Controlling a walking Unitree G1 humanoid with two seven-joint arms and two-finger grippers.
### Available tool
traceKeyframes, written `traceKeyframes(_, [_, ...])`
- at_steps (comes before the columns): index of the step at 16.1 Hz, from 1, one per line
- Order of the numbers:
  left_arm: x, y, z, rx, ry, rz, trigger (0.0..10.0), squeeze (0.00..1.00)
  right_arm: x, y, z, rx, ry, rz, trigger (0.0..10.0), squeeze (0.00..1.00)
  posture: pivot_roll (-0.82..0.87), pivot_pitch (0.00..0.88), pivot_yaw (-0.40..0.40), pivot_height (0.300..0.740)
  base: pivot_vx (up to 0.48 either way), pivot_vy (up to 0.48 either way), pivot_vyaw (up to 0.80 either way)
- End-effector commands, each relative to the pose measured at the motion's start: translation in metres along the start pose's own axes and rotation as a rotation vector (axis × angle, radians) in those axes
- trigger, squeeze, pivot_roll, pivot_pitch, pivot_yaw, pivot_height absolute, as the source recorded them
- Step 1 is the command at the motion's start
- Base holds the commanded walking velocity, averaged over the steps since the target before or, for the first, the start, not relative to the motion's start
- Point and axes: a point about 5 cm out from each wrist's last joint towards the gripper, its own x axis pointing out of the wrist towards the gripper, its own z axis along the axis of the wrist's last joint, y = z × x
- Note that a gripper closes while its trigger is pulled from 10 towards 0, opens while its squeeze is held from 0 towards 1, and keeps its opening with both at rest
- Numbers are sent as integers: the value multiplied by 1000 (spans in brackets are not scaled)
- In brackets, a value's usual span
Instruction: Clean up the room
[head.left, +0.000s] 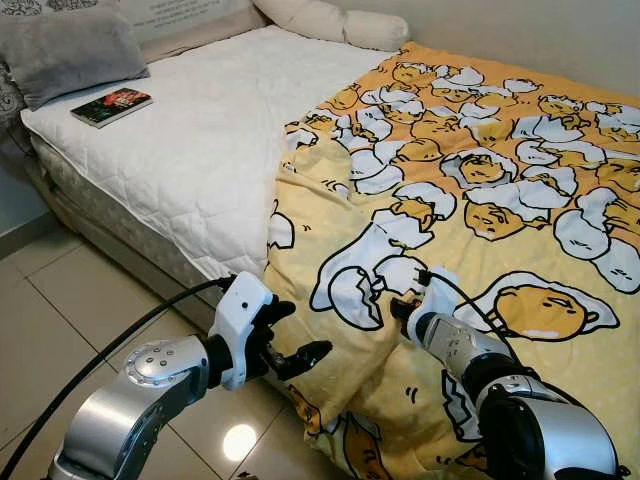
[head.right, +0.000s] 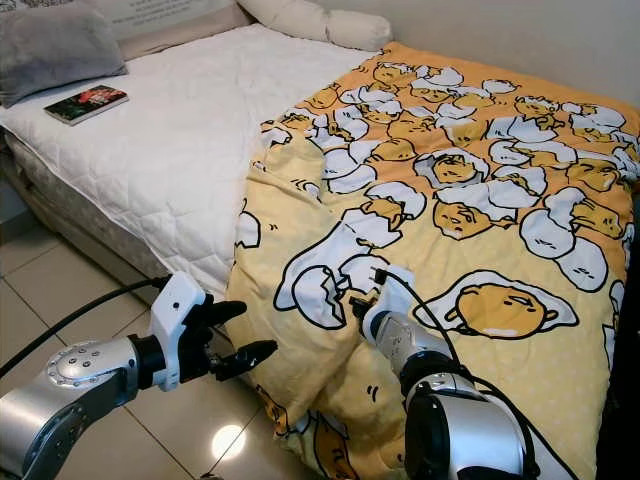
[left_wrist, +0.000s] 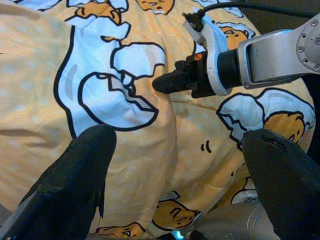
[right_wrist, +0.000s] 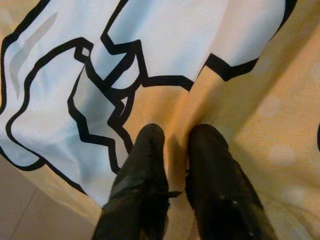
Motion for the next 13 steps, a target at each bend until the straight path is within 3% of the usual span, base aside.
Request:
traceKeyframes(1, [-1,2,2,6,6,4,10000,812,0,3,5,5,-10,8,0,0,-85,0,-30,740,0,0,0])
traceKeyframes(8, [0,8,-1,29,15,51,10000,816,0,8,7,-6,-17,60,0,0,-98,0,-17,740,0,0,0])
traceKeyframes(11, [-1,20,3,65,-4,146,10000,816,0,26,13,-36,-17,183,0,0,-107,0,-14,740,0,0,0])
traceKeyframes(12, [-1,28,-1,166,51,217,10000,824,0,41,18,-48,-20,279,0,0,-105,0,-15,740,0,0,0])
traceKeyframes(13, [0,30,-2,178,53,235,10000,820,-1,45,19,-54,-22,298,0,0,-107,0,-14,740,0,0,0])
